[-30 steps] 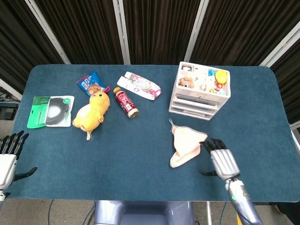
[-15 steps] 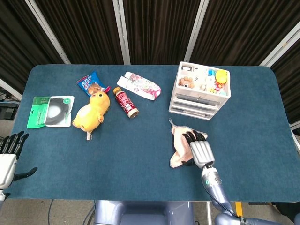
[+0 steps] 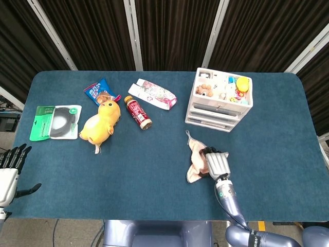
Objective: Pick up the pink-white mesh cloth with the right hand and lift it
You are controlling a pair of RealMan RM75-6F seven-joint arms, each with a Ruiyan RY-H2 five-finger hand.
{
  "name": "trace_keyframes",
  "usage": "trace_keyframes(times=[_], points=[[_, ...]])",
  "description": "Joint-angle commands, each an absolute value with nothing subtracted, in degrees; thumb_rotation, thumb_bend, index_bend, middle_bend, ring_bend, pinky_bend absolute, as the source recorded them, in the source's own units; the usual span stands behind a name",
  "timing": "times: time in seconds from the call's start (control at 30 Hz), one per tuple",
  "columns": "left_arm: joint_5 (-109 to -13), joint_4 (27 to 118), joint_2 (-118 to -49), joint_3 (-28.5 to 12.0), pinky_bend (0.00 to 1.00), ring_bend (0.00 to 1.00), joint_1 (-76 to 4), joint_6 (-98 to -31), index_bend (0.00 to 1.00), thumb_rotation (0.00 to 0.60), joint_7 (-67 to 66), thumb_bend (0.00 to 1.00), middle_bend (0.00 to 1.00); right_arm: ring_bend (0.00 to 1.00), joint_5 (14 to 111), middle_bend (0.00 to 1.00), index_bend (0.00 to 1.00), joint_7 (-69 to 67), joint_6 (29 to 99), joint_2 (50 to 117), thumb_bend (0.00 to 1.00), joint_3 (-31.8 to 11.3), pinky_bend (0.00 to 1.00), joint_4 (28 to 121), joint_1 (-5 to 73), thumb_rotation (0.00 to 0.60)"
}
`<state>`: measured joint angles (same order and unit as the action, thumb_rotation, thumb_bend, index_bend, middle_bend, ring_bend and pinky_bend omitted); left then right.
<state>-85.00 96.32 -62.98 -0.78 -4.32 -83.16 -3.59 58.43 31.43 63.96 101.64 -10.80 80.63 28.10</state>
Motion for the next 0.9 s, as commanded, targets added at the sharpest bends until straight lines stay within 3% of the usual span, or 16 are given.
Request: trace_keyframes(times=[0.03,0.23,0.47,0.9], points=[[-84.93,96.41,-62.97,-0.82,0.0,0.0,-4.31,-83.17,0.0,0.6,-3.5,0.03,0.0,0.59,62.92,0.61,0.6,26.77,65.41,103.27,0.36,-9.59,0.74,78.03,27.81,0.6],[-85.11,96.45,-63.01,-0.81,0.0,0.0,-4.22,-83.45,0.0,0.6,-3.34,0.03,0.0,0.69,71.55,0.71,0.7,19.44,69.77,103.35,0.41,-7.69,0.82,76.96,26.85,0.6],[-85.22,96.38,-63.07,-0.84,0.0,0.0,-4.13,-83.72,0.0,0.6,-3.16,0.03,0.0,0.7,79.11,0.72,0.71,14.14,75.62,99.9,0.42,-6.94,0.82,80.37,25.53,0.6],[-85.37,96.21,-63.84,-0.99,0.0,0.0,-4.24,-83.93,0.0,0.6,-4.04,0.03,0.0,0.7,86.3,0.72,0.71,8.2,82.9,92.02,0.42,-9.84,0.82,87.01,24.51,0.6]])
